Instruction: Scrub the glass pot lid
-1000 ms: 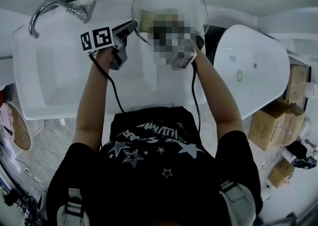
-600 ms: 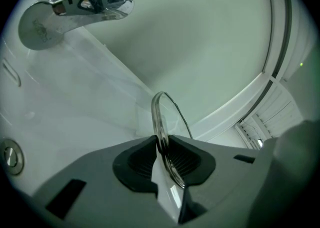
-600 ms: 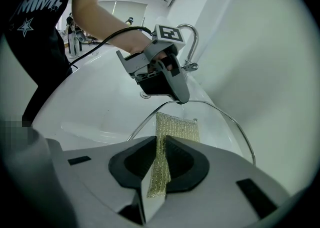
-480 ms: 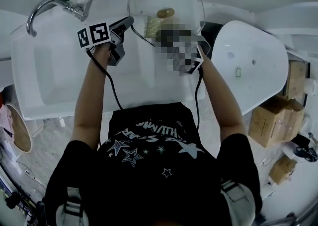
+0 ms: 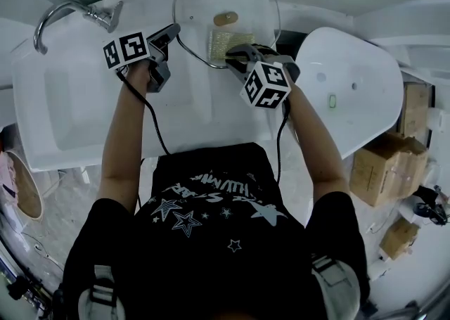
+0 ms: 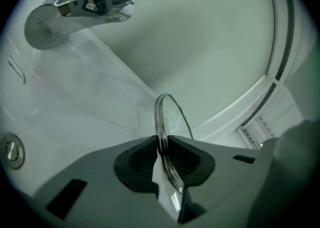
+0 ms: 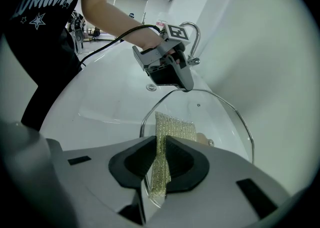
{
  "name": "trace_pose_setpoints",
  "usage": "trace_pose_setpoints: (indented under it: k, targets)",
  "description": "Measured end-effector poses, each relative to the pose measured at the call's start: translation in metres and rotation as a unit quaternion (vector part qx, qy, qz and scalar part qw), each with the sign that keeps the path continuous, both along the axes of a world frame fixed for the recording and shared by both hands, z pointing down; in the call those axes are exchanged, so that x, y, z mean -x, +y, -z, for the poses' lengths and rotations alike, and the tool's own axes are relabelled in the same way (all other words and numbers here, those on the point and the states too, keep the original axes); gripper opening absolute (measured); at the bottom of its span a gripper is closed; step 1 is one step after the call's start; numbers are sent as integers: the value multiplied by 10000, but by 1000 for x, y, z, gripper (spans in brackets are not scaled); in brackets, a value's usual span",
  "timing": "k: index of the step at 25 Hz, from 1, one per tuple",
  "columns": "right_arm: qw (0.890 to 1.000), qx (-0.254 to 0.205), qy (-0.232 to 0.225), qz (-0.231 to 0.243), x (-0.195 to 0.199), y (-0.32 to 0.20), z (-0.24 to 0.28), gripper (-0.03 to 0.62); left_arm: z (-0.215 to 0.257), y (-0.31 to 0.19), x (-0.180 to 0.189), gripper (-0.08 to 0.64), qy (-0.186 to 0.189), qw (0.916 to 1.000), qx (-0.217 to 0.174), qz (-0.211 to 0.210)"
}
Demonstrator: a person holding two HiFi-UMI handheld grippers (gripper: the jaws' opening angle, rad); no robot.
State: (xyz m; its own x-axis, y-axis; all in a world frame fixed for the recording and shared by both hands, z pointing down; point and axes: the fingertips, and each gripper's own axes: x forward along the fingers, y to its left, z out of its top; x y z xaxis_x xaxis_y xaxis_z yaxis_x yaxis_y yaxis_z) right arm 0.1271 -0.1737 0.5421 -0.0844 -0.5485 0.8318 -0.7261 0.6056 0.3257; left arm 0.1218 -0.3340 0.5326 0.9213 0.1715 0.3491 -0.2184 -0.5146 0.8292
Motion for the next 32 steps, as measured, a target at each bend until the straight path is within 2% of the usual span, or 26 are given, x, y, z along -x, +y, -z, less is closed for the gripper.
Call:
trace_pose_setpoints:
  k: [9,17,32]
  targets:
    - [9981,-592,39,189,-18,-15,27,58,-3,-1,-2,72,-222,9996,-170,108]
    - [9939,-926,439,416,-74,-62,51,58,-3,-4,-3,69,-392,9984,-218,350]
    - [9829,-695,793,1507,-112,-123,28,58,-3,-9,-2,66,-583,9963,-374,516]
